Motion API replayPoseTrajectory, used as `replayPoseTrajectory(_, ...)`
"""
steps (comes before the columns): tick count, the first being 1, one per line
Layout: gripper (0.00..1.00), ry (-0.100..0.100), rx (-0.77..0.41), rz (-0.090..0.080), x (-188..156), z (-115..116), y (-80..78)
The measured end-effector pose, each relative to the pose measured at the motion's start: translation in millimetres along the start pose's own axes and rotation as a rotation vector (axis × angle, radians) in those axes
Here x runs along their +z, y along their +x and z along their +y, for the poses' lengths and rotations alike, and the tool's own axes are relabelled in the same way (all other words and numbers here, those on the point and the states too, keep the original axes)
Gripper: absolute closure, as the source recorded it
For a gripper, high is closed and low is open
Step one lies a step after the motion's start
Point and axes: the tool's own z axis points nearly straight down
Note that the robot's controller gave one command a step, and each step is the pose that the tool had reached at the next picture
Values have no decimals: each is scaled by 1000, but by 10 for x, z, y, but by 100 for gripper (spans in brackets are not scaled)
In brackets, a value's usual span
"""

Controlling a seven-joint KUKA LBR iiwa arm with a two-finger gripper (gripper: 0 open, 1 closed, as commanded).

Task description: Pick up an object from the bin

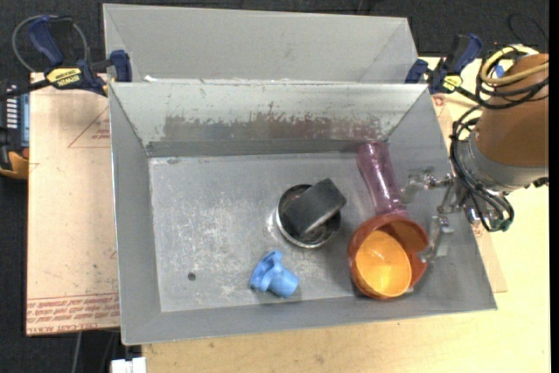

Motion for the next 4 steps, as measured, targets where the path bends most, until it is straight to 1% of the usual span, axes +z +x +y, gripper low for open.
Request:
replayPoseTrajectory(1, 0, 0, 0, 0, 0, 0, 0)
replayPoseTrajectory(2, 0, -1, 3, 0, 447, 37, 35)
replayPoseTrajectory(3, 100, 1, 43, -15, 458, 58, -45)
replayPoseTrajectory(4, 100, 1, 42, -15, 458, 60, -45)
